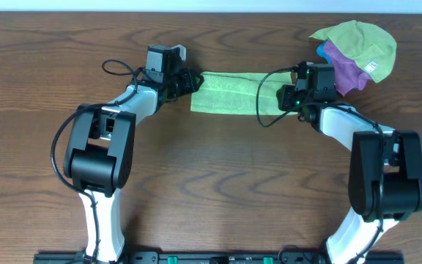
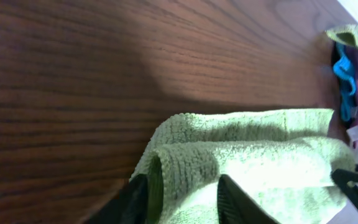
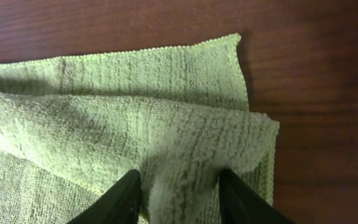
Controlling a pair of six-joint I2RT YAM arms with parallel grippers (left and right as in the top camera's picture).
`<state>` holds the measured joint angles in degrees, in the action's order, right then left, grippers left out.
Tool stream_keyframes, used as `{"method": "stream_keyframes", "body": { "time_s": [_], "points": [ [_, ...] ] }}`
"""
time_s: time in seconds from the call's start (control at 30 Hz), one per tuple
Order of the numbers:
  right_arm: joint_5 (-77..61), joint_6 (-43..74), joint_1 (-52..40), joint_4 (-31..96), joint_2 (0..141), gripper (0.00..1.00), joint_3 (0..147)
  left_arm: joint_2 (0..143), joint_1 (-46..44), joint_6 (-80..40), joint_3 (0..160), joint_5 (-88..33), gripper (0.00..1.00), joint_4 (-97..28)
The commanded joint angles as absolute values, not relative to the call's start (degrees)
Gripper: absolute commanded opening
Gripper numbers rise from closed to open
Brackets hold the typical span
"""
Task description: Fold the cloth
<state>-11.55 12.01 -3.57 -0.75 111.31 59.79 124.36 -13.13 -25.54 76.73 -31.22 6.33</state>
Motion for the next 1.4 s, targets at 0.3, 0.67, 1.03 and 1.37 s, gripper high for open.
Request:
{"method": "stream_keyframes", "body": {
  "time_s": [0.3, 0.67, 1.03, 1.37],
  "points": [
    [-7.60, 14.83, -3.84, -8.47, 111.98, 0.10, 60.01, 123.17, -10.20, -24.12, 77.03, -32.82, 0.45, 6.24],
    [-8.95, 15.22, -3.84, -6.76, 112.05, 0.48, 60.01, 121.82, -9.93, -23.97, 77.10, -34.17, 0.58, 6.24],
    [-17.43, 24.08, -3.84, 3.95, 105.30, 0.93, 60.01, 117.19, -10.20, -23.51, 84.95, -37.19, 0.58, -4.21],
    [-17.43, 33.01, -2.07, 19.59, 90.32, 0.99, 59.99, 119.04, -17.21, -19.27, 86.19, -29.52, 0.21, -10.00]
  ]
}}
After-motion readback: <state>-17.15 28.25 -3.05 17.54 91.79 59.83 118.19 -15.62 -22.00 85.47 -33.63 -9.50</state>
